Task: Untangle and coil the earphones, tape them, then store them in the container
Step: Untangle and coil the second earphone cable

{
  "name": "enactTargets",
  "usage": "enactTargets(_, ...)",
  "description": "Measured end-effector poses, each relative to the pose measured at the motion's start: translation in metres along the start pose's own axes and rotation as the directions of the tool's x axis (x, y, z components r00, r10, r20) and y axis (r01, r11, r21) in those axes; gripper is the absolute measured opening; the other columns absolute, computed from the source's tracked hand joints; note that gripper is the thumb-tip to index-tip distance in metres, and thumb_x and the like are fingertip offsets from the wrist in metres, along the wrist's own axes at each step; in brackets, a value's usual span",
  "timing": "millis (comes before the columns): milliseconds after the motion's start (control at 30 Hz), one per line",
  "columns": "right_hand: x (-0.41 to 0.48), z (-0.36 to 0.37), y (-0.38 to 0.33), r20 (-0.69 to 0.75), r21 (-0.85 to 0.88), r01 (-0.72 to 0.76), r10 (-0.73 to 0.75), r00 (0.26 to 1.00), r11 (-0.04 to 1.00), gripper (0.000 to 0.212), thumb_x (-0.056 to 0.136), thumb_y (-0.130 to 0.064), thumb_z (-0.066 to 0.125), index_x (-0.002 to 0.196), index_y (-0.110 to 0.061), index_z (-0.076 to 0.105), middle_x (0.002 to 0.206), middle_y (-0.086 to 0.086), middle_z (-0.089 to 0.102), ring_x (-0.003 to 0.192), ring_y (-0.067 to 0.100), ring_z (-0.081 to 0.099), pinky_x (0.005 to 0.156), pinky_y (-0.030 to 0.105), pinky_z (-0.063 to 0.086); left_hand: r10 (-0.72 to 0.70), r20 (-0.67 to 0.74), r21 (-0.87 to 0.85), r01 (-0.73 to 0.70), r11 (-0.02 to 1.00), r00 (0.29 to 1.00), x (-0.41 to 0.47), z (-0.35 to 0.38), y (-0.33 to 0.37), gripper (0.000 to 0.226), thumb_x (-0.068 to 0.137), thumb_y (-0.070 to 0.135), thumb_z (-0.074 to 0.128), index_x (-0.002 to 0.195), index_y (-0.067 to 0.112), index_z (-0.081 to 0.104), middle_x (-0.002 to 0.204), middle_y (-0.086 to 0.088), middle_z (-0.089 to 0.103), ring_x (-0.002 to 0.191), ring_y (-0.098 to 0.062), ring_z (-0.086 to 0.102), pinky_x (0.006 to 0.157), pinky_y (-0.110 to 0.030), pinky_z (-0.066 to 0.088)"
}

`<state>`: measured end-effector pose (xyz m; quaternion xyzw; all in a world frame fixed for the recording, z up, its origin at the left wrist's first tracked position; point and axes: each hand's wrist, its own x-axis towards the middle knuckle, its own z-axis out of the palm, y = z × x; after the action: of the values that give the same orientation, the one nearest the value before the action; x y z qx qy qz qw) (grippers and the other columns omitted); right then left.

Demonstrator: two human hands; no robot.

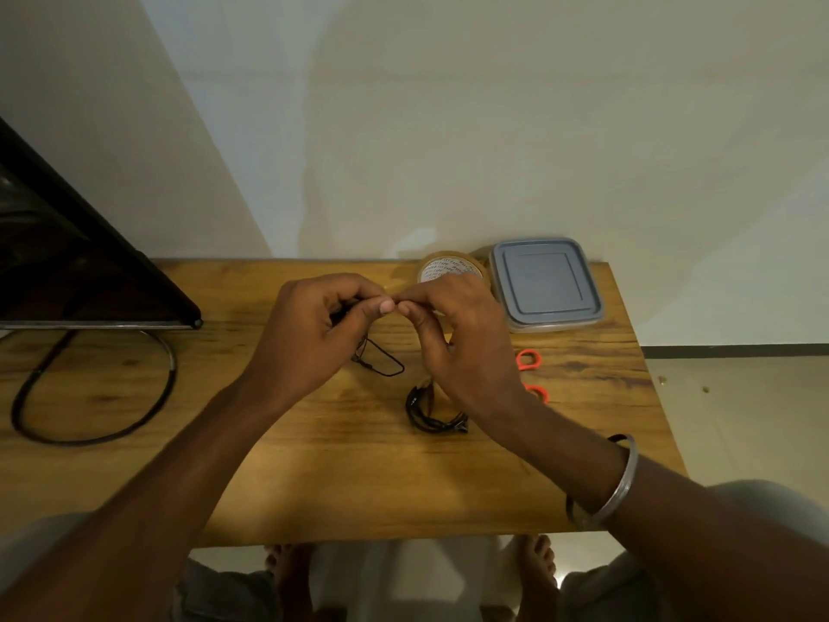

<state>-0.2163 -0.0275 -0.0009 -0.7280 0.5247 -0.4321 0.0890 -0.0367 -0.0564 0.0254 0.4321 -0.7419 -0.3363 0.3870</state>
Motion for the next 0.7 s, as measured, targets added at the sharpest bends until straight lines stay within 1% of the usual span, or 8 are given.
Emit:
enactTargets(100,0.0,-0.001,-0.002,-0.037,0.003,-0.035,0.035,0.999,0.999,0.009,0.097,-0.014,0.063,0.098,-0.009,0.071,0.091,-0.001,0.069,0.089,0.017,0.058,0.078,0.037,0.046,-0.001,-0.032,0.028,0.002,1.0,1.0,0.001,-0.002,0.0,0.009,0.091,0.015,0.07,0.086,0.021,0.074,0.07,0.008,0.069,0.056,-0.006,0.057,0.054,-0.017,0.041)
enactTargets(200,0.002,-0.002,0.0,-0.09,0.077,-0.143,0.149,0.985,0.987,0.007,0.096,-0.014,0.061,0.093,-0.011,0.067,0.089,-0.003,0.065,0.086,0.018,0.058,0.074,0.04,0.048,-0.014,-0.087,0.047,0.018,0.999,0.996,0.003,-0.008,-0.003,0.008,0.09,0.015,0.07,0.086,0.02,0.075,0.07,0.009,0.07,0.057,-0.007,0.059,0.054,-0.018,0.043)
enactTargets(300,0.005,-0.004,0.002,-0.113,0.133,-0.256,0.271,0.956,0.957,0.01,0.098,-0.018,0.059,0.092,-0.013,0.066,0.088,-0.004,0.065,0.086,0.017,0.06,0.073,0.036,0.05,-0.023,-0.124,0.053,0.03,0.998,0.992,0.005,-0.015,-0.004,0.006,0.091,0.014,0.069,0.089,0.017,0.074,0.066,0.023,0.067,0.052,0.002,0.055,0.053,-0.009,0.038)
enactTargets(433,0.005,-0.005,0.001,-0.12,0.269,-0.41,0.453,0.883,0.871,0.011,0.1,-0.017,0.058,0.093,-0.014,0.066,0.087,-0.003,0.067,0.083,0.012,0.062,0.07,0.035,0.051,-0.023,-0.201,0.071,0.038,0.997,0.979,0.008,-0.024,-0.006,0.007,0.092,0.017,0.068,0.09,0.013,0.074,0.055,0.021,0.06,0.041,-0.004,0.047,0.041,-0.019,0.036)
enactTargets(467,0.005,-0.005,0.0,-0.114,0.28,-0.431,0.475,0.872,0.858,0.012,0.1,-0.018,0.057,0.094,-0.015,0.067,0.087,-0.004,0.067,0.083,0.011,0.062,0.071,0.037,0.051,-0.044,-0.218,0.063,0.059,0.996,0.975,0.008,-0.024,-0.007,0.008,0.092,0.017,0.068,0.089,0.012,0.074,0.053,0.019,0.059,0.04,-0.004,0.043,0.041,-0.016,0.033)
enactTargets(533,0.004,-0.005,0.0,-0.107,0.239,-0.408,0.442,0.891,0.881,0.015,0.101,-0.024,0.055,0.105,-0.016,0.066,0.098,-0.004,0.067,0.091,0.01,0.062,0.077,0.038,0.052,-0.109,-0.217,0.007,0.113,0.994,0.97,0.008,-0.023,-0.007,0.007,0.092,0.016,0.068,0.087,0.013,0.074,0.048,0.018,0.056,0.039,-0.002,0.04,0.044,-0.01,0.029)
enactTargets(633,0.003,-0.005,-0.003,-0.02,0.004,-0.238,0.238,0.971,0.971,0.042,0.099,-0.04,0.057,0.134,-0.016,0.056,0.127,-0.001,0.06,0.119,0.014,0.054,0.099,0.035,0.045,-0.12,-0.107,-0.012,0.12,0.993,0.987,0.005,-0.014,-0.002,0.008,0.091,0.015,0.07,0.086,0.015,0.075,0.052,0.018,0.06,0.042,0.0,0.046,0.047,-0.009,0.033)
enactTargets(700,0.0,-0.002,-0.006,0.077,-0.101,-0.048,0.056,0.995,0.994,0.038,0.097,-0.039,0.061,0.129,-0.018,0.062,0.122,-0.003,0.066,0.118,0.018,0.056,0.102,0.043,0.041,-0.078,-0.021,-0.006,0.078,0.997,0.997,0.001,-0.007,0.0,0.009,0.091,0.016,0.07,0.085,0.018,0.077,0.064,0.013,0.068,0.052,-0.005,0.057,0.05,-0.021,0.045)
